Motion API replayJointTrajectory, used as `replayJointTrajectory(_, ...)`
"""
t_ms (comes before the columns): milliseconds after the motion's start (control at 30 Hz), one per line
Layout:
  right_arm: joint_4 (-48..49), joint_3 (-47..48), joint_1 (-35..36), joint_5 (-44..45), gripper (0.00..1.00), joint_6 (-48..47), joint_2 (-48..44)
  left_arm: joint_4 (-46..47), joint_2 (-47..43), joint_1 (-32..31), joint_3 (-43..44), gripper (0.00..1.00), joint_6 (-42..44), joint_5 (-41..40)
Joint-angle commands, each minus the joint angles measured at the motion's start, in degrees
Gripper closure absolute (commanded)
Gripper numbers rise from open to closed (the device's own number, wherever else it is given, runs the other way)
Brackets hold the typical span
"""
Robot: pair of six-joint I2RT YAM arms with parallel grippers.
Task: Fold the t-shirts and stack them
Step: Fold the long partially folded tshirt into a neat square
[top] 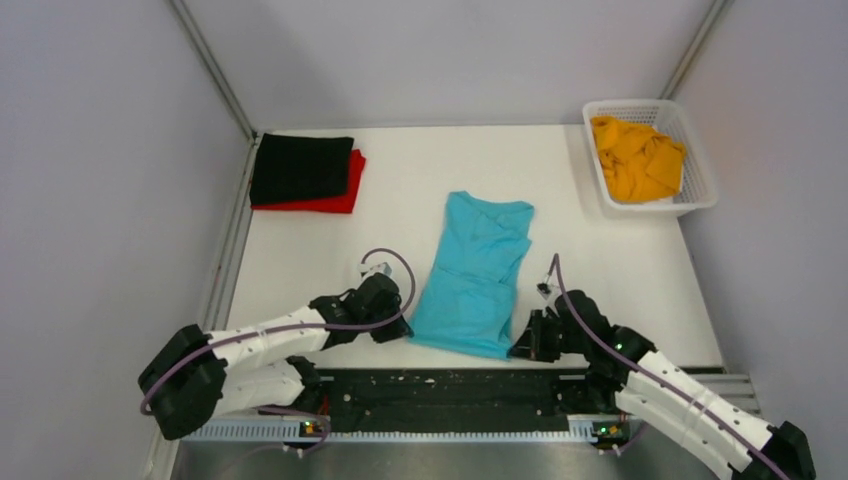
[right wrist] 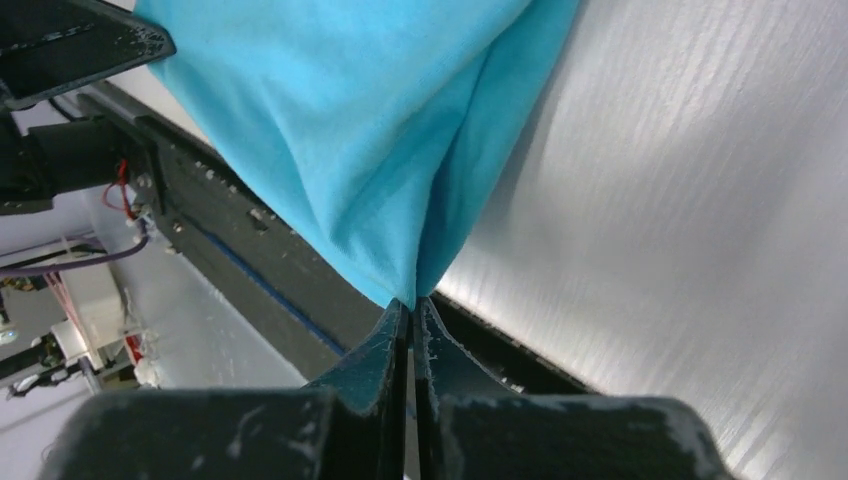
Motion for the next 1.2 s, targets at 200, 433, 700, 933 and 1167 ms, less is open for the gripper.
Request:
replayJointTrajectory(200,-11.4,14.8,0.8,1.1,1.00,-5.2,0.3,-7.5,-9.3,-0.8,8.8,1.00,6.7,-5.9)
replayJointTrajectory(433,-15.0,26.6,0.7,14.4,1.00,-10.1,9.4,-3.4,-1.9,1.9,19.8,1.00,14.2,-11.5)
replayJointTrajectory(700,-12.0,33.9,-1.0,29.0,1.00,-13.9,14.8,-0.7,9.5,12.0,31.0,1.00,18.3,-6.5)
replayJointTrajectory(933,-5.3,36.3,-12.2,25.9,1.00,-17.3,20.6,0.6,16.1,14.9,39.0,1.00,21.5,-4.4)
replayJointTrajectory(1167,-0.2,41.1,-20.6,21.6,1.00,-20.4,27.9,0.0,24.7,16.9,49.6,1.00,24.6,-3.5)
